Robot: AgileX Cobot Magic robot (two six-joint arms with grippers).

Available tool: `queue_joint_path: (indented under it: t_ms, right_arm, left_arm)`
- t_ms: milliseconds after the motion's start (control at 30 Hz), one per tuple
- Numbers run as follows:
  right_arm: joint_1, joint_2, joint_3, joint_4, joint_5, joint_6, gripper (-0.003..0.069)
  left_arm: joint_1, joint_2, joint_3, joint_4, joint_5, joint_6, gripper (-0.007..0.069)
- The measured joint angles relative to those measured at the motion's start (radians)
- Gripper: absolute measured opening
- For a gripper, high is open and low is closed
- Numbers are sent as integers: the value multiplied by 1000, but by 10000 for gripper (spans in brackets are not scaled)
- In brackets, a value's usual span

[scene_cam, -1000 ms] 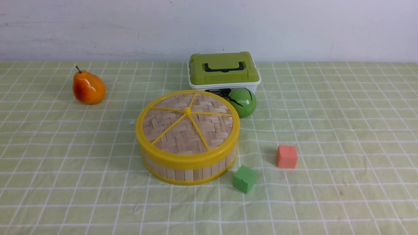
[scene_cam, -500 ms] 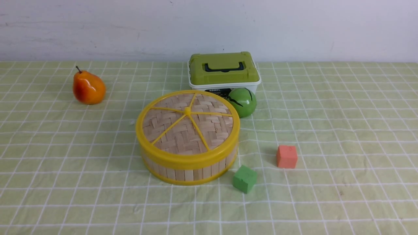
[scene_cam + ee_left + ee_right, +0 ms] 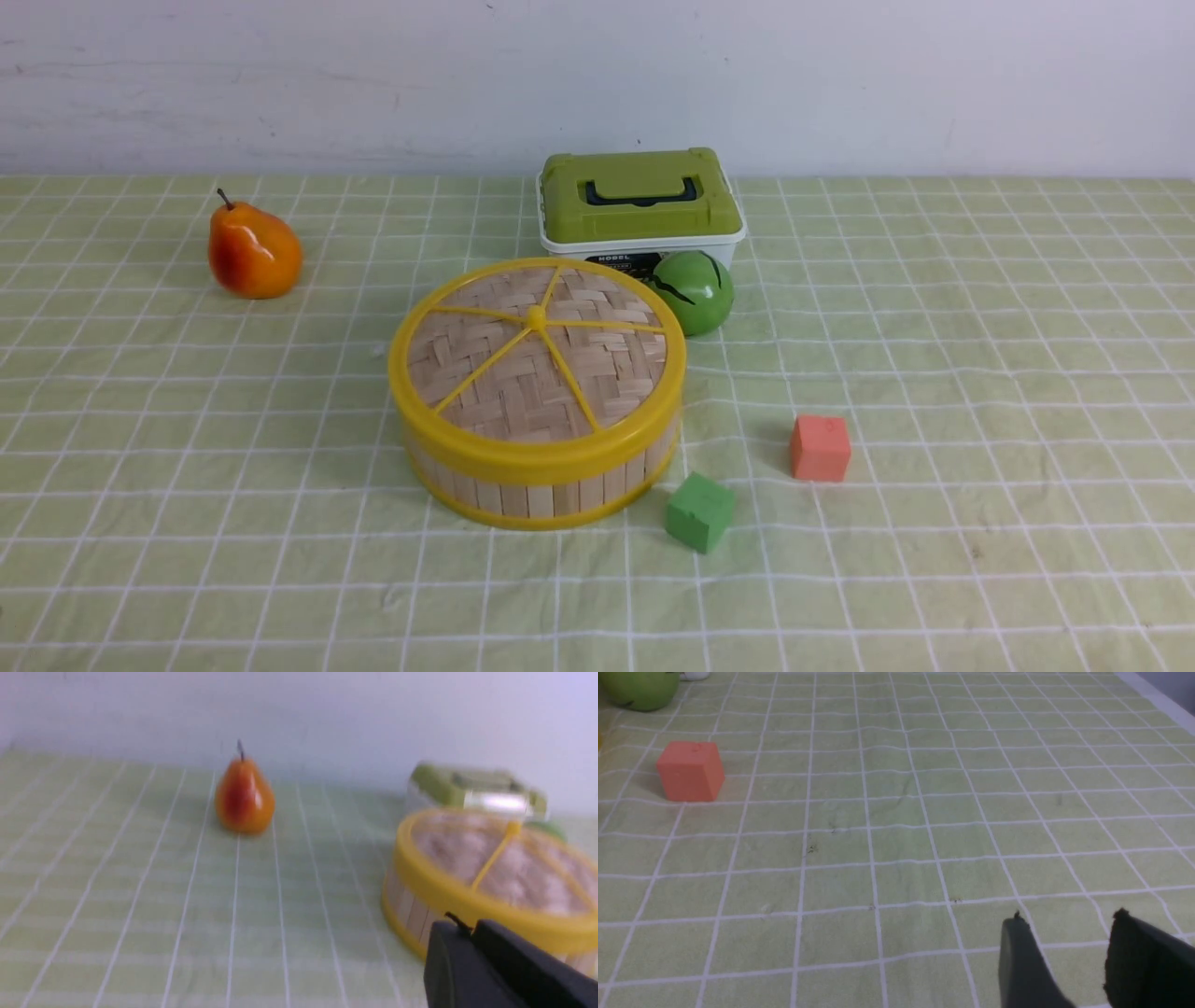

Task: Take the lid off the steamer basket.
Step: Use the left arm to lift the lid of the steamer

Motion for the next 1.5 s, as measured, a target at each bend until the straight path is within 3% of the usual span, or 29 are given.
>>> queue_joint_path:
  t_ms: [167, 467, 533, 667, 800, 1000, 1233, 1400, 1500]
  right_arm:
    - [0, 0, 0, 0, 0, 0, 241]
    - [0, 0, 0, 0, 0, 0, 241]
    - [0, 0, 0, 0, 0, 0, 241]
    - [0, 0, 0, 0, 0, 0, 241]
    - [0, 0, 0, 0, 0, 0, 241]
    - [0, 0, 0, 0, 0, 0, 241]
    - [0, 0, 0, 0, 0, 0, 241]
    - [0, 0, 0, 0, 0, 0, 241]
    - [0, 0, 0, 0, 0, 0, 241]
  left_arm:
    - [0, 0, 0, 1, -321, -1, 57]
    - [0, 0, -4, -37, -553, -25, 61]
    - [0, 0, -36, -61, -523, -27, 60]
    - [0, 52, -280, -221, -326, -16, -13]
    - [0, 210, -500, -326, -177, 84, -13]
    - [0, 481, -739, -399, -125, 293, -13]
    - [0, 725, -924, -507, -72, 436, -13]
    - [0, 936, -1116, -559, 249, 479, -13]
    - [0, 1100, -1274, -564, 580, 432, -13]
